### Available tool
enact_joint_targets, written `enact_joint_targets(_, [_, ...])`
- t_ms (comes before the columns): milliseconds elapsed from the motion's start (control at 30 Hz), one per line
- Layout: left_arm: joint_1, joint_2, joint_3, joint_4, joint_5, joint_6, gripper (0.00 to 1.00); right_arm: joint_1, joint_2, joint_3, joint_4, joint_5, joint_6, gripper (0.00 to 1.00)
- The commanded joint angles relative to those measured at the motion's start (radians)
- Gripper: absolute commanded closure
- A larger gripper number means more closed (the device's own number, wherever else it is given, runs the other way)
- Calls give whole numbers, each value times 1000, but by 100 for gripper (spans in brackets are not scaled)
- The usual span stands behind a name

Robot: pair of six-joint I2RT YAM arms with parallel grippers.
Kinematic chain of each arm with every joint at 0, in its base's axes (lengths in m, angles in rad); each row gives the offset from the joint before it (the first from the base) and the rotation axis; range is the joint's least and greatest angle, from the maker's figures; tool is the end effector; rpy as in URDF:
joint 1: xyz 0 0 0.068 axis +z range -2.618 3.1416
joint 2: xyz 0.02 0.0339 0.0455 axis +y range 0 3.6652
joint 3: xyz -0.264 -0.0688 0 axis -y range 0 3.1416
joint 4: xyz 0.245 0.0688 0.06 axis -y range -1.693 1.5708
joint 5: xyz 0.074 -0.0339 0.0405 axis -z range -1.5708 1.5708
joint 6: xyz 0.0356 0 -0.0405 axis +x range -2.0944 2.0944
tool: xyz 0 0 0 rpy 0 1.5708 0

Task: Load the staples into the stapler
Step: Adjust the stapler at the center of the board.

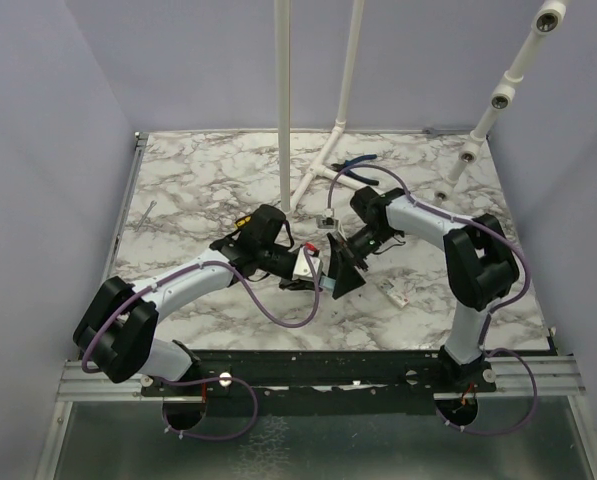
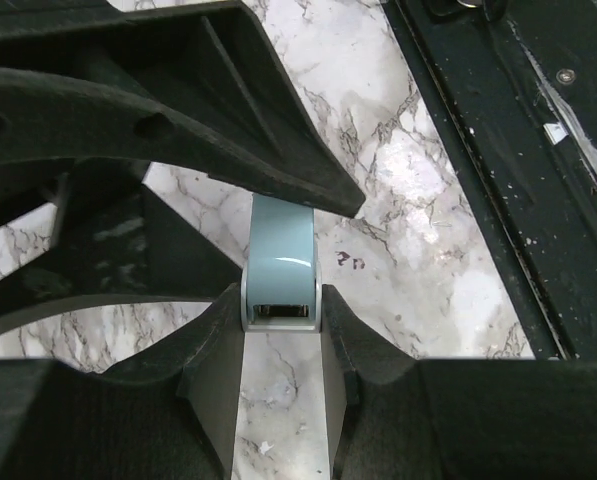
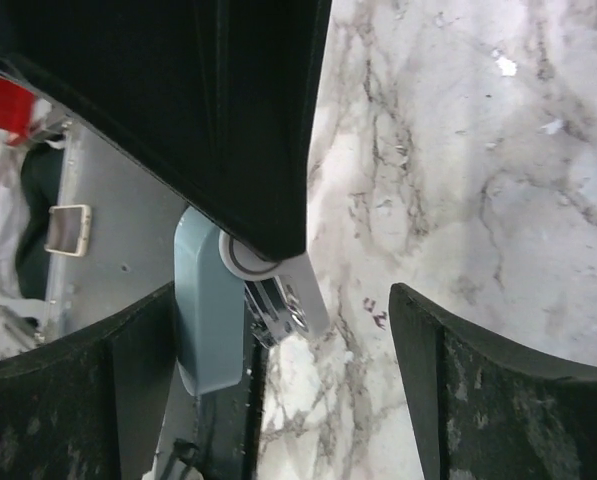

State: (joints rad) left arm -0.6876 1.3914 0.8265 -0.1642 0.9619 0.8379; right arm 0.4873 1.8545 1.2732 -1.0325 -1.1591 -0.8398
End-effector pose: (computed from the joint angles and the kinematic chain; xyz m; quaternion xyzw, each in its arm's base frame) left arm 0.1996 -0.2018 0.2299 0.6957 0.4544 -0.3939 0.3929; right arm 0.2744 0.1823 0.1944 -0.5059 0.6663 0.5422 0.0783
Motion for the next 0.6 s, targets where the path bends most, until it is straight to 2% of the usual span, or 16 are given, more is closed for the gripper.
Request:
enact_joint_targets(0, [-1,1,30,3,29,53,100,19,55,42,-139,-109,-127,20])
enact_joint_targets(133, [-1,8,15,36,-27,76,100,22,72,62,-193,-129,-173,33])
enact_joint_targets(433, [-1,18,-3,86,-118,111,100,22,79,64,-203,-137,-176,57])
enact_joint_targets(567, [-4,18,-11,81,-153,142,100,22,67,49,-126,-104,-80,69])
